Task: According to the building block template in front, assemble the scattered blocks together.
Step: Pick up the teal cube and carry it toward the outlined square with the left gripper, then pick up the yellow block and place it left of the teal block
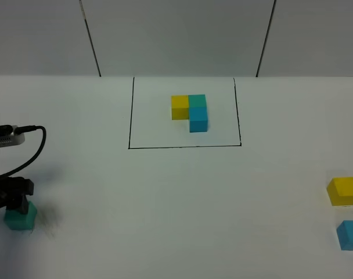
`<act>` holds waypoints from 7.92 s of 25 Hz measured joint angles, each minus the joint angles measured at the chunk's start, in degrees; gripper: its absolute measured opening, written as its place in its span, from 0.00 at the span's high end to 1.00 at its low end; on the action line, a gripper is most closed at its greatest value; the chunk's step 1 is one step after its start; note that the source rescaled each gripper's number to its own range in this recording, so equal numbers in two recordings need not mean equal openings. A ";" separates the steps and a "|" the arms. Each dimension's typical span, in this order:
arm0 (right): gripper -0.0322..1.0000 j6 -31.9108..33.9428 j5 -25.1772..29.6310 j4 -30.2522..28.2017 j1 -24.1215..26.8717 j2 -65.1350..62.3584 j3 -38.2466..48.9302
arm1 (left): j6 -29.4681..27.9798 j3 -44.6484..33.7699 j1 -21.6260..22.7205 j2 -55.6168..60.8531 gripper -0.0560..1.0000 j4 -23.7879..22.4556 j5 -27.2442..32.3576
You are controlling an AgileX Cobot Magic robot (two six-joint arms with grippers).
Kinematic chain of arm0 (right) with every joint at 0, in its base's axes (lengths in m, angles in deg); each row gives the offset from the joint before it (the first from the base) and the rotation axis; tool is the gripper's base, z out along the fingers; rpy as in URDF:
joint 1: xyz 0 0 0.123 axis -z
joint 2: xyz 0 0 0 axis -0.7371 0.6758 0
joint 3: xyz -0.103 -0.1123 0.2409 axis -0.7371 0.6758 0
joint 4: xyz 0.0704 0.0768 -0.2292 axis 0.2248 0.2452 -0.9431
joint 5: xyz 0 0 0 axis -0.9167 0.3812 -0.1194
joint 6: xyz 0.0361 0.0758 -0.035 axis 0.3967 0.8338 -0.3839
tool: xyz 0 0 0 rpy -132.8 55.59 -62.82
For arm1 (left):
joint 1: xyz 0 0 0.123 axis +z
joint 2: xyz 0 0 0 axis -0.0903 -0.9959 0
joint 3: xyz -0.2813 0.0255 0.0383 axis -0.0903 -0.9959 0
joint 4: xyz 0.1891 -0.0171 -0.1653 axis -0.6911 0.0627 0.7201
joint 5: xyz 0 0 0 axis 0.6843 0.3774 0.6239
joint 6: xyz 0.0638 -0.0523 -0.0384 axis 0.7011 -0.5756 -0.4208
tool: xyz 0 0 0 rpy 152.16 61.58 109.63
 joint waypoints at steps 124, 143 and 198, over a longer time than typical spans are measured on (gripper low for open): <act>0.97 -0.04 -0.04 0.00 0.00 0.00 0.00 | 38.52 49.73 -44.68 -17.57 0.00 -8.78 13.83; 0.97 -0.02 -0.04 0.00 0.00 0.00 0.00 | 13.97 48.01 -20.98 30.73 0.00 -17.43 33.73; 0.97 0.02 -0.04 0.00 0.00 0.00 0.00 | 1.74 -16.43 1.20 91.61 0.24 -1.91 26.69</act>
